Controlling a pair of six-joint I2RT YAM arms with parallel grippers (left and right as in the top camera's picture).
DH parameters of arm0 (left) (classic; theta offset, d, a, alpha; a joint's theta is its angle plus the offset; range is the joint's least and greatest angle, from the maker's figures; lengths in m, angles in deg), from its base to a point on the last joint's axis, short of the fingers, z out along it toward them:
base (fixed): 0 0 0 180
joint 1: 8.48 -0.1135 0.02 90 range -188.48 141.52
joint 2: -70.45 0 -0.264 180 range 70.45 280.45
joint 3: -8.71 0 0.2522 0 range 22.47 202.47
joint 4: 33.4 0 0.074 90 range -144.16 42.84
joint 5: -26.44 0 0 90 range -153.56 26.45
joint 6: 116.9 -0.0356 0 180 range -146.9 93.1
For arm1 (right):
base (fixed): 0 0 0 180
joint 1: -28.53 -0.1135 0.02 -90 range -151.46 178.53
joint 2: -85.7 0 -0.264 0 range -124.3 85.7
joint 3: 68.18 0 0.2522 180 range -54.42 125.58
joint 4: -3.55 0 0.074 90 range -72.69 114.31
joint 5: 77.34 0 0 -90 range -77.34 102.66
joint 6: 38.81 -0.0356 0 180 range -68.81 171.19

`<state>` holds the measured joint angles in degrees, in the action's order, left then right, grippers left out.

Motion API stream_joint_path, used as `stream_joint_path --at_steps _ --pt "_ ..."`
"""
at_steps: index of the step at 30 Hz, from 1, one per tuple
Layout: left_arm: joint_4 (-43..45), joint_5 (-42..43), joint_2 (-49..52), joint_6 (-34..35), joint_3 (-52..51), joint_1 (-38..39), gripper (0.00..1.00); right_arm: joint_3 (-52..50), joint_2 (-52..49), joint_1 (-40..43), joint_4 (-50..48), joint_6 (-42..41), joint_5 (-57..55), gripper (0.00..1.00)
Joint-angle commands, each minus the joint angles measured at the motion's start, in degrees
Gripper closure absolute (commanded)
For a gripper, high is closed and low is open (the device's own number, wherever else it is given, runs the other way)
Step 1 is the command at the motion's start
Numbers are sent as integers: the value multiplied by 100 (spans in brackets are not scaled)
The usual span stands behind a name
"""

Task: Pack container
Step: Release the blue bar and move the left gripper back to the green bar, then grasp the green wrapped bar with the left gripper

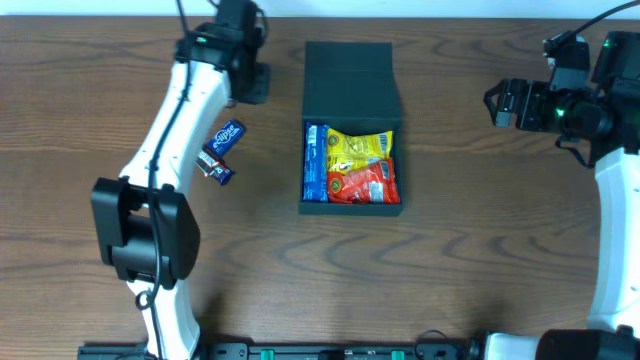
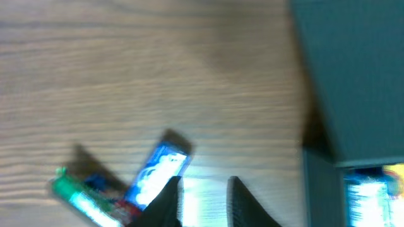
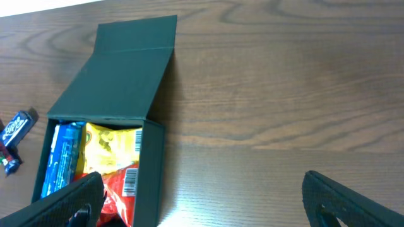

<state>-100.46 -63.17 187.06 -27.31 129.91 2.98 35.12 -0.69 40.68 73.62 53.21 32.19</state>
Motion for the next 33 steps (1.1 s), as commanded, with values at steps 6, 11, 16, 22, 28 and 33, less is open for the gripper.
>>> stream_joint_path --at_steps 6,11,16,22,28,33 --pt "-732 103 111 1064 -155 -1084 56 46 109 57 4 -70 44 1" --pt "-730 461 111 1777 -660 -1478 57 46 109 57 4 -70 44 1" --pt "-431 525 111 2028 -1270 -1506 56 44 109 57 26 -70 44 1" --pt "-81 483 111 2573 -1744 -1532 53 44 109 57 59 -70 44 1" --pt "210 459 111 3119 -2096 -1537 51 44 109 57 133 -68 42 1" --pt "365 455 114 3370 -2162 -1534 48 44 109 57 133 -70 42 1"
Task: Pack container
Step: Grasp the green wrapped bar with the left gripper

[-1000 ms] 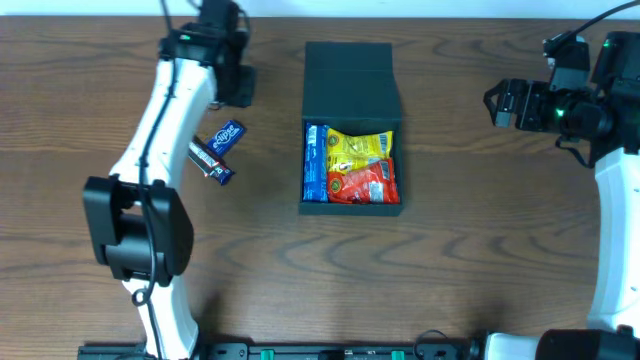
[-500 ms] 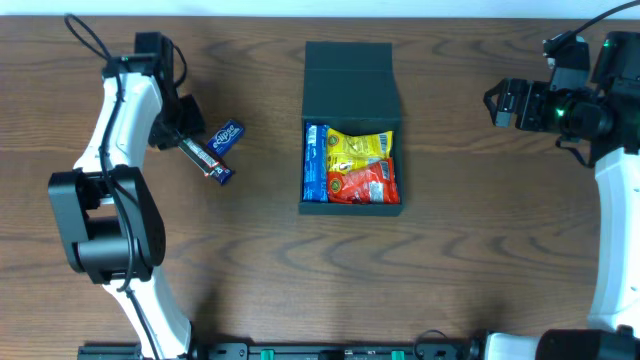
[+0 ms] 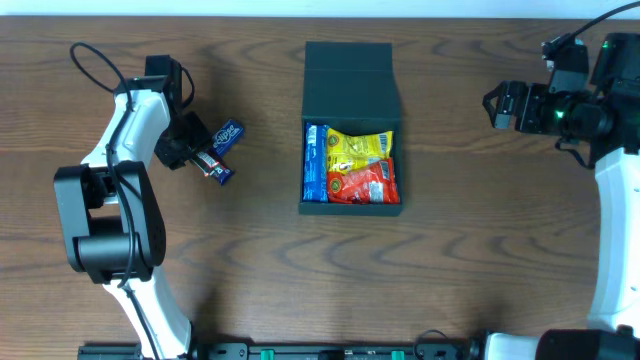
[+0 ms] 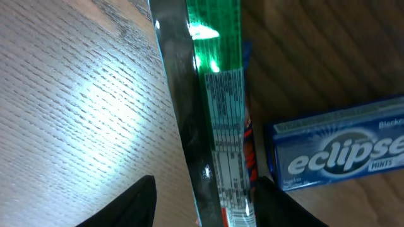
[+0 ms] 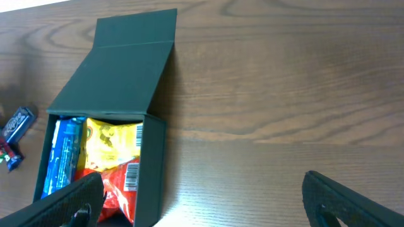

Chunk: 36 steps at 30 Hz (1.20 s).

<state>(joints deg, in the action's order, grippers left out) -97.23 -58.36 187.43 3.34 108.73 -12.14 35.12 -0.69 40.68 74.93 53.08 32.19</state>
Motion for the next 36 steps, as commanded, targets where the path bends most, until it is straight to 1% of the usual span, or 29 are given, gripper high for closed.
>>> stream_joint_path --at_steps 1,6,16,18,22,23,28,31,36 --pt "85 -28 76 341 -46 -22 48 44 109 57 4 -57 42 1" --pt "391 -22 76 732 -210 -22 50 44 109 57 26 -57 42 1" --pt "669 50 76 769 -424 -17 50 44 109 57 35 -57 42 1" --pt "699 46 76 769 -424 -17 54 44 109 57 31 -57 44 1" --pt "721 46 76 769 -424 -17 71 44 109 57 28 -57 42 1" --pt "719 66 76 763 -424 -17 74 44 109 57 26 -57 42 1" --pt "682 66 76 697 -424 -17 74 44 109 57 26 -57 44 1" --pt "682 76 76 437 -424 -17 74 44 109 57 26 -57 42 1" --pt "566 105 42 240 -319 -17 76 44 109 57 24 -59 44 1"
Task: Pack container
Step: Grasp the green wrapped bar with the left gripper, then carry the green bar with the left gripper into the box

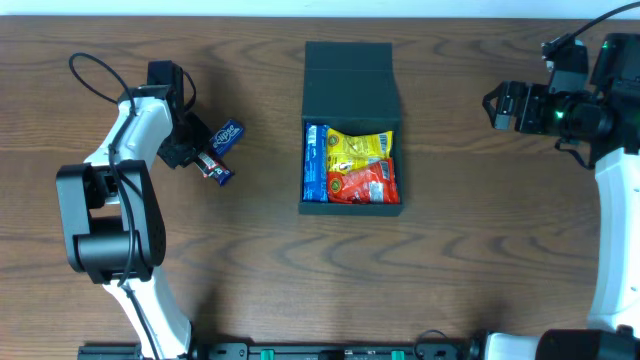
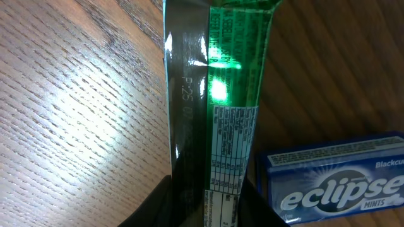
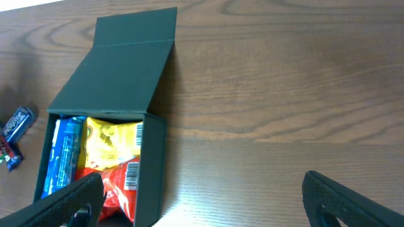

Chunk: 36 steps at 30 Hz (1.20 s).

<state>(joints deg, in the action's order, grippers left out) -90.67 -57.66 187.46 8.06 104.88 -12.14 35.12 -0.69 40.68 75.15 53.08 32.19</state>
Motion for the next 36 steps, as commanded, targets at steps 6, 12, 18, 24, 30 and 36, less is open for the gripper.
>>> stream_joint_path --at_steps 6,12,18,24,30,36 --pt "-776 -9 17 -817 1034 -7 81 44 109 57 -15 -57 44 1" --pt "-1283 -7 17 -1246 2122 223 88 44 109 57 -39 -57 44 1" --pt "-1182 -35 17 -1926 2608 1211 88 46 111 87 -175 -61 42 1" --pt "-1119 -37 20 -2343 2632 2726 87 46 111 299 -232 -125 44 1" --pt "-1314 -48 22 -2000 2605 3359 86 46 111 411 -234 -114 39 1" --pt "-1322 -122 85 -1679 2406 3757 87 46 111 553 -256 -101 42 1"
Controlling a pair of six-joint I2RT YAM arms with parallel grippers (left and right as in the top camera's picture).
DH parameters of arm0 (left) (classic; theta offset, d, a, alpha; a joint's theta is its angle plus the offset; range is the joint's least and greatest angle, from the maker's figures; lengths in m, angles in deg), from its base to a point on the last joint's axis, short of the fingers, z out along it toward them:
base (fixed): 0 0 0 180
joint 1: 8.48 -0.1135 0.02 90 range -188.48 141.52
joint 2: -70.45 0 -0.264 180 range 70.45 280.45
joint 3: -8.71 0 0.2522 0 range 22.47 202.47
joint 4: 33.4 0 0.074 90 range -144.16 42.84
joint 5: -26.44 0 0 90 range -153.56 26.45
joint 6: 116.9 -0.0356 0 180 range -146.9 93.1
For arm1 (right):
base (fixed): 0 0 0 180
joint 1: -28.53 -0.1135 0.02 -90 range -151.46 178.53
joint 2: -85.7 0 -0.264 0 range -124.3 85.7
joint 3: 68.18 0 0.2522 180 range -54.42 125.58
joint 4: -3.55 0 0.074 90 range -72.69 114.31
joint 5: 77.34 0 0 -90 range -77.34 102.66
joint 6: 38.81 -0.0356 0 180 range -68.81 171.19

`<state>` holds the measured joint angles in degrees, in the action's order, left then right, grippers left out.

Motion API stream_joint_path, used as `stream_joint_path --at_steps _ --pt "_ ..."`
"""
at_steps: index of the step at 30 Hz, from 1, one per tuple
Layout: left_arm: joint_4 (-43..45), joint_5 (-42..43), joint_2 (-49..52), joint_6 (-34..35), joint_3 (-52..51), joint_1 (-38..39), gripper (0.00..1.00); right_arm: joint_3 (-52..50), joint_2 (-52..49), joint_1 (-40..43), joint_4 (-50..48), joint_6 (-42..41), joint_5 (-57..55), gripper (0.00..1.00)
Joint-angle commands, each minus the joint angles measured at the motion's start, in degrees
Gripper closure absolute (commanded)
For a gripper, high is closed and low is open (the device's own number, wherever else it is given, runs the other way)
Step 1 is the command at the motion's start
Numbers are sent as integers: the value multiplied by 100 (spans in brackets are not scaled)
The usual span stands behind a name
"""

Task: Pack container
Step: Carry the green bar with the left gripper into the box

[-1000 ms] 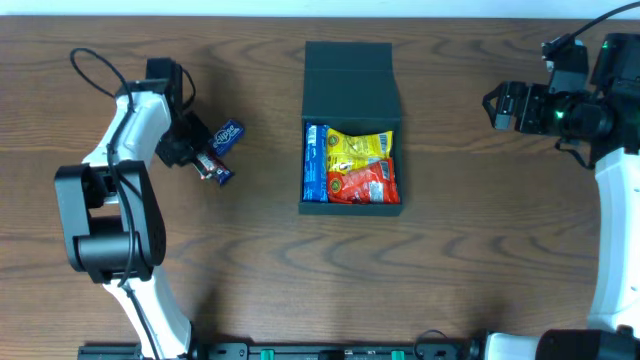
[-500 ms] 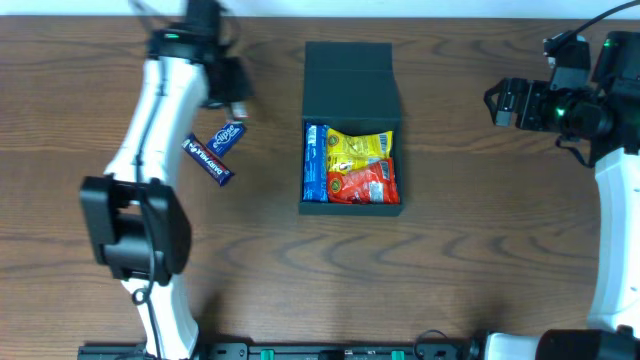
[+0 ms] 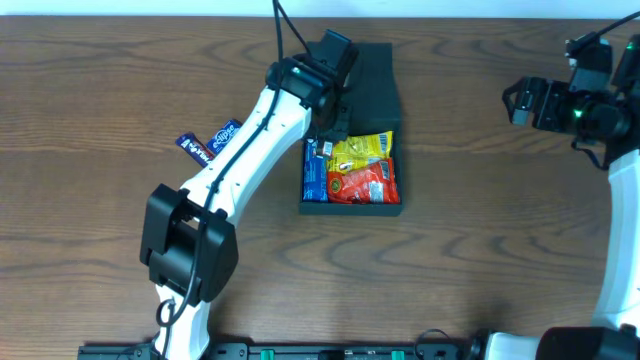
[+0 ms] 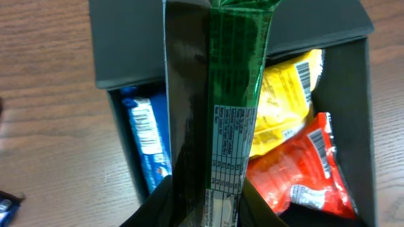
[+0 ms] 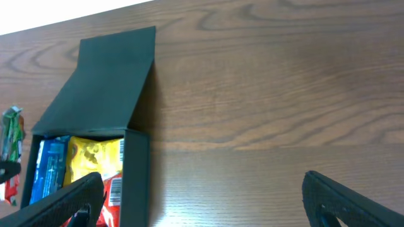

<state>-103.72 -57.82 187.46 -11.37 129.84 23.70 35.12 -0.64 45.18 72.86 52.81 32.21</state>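
The dark green box stands open mid-table with its lid folded back. Inside lie a blue pack, a yellow bag and a red bag. My left gripper is shut on a green-and-black wrapped bar and holds it just above the box's left part. In the overhead view the left gripper is over the box's back left. My right gripper stands wide open with nothing in it, far right of the box, and the bar shows at the left edge.
A blue mints pack and a small dark-blue packet lie on the wooden table left of the box. The left arm stretches diagonally from the near left toward the box. The right arm stays at the far right edge.
My left gripper, shut on the green bar beside the mints at the table's left, now holds it over the open box. The small dark-blue packet lies left of the mints. The right gripper sits slightly further right.
My left gripper was nearly shut and holding nothing above the loose items left of the box. Then it was down with its fingers around the green bar, then shut on it. Now the bar hangs over the box, and the mints and a small packet stay on the table.
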Motion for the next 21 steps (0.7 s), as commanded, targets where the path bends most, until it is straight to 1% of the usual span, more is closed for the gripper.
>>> stream_joint_path --at_steps 1,4,9,11,15,17,19,21 --pt "-15 -205 92 431 -155 238 87 46 107 127 -26 -74 39 1" --pt "-13 -234 98 1023 -420 339 86 46 107 181 -26 -72 39 1" --pt "11 -120 101 1585 -826 352 85 46 107 181 -48 -72 39 1" --pt "83 -116 101 1681 -992 352 85 46 105 181 -50 -72 39 1" --pt "271 184 101 1690 -1235 352 85 46 105 181 -50 -74 42 1" --pt "282 179 101 1690 -1298 352 83 46 105 181 -48 -74 42 1" --pt "282 179 101 1687 -1314 352 79 46 105 181 -46 -74 44 1" --pt "302 177 101 1683 -1314 352 69 46 105 181 -42 -74 44 1"
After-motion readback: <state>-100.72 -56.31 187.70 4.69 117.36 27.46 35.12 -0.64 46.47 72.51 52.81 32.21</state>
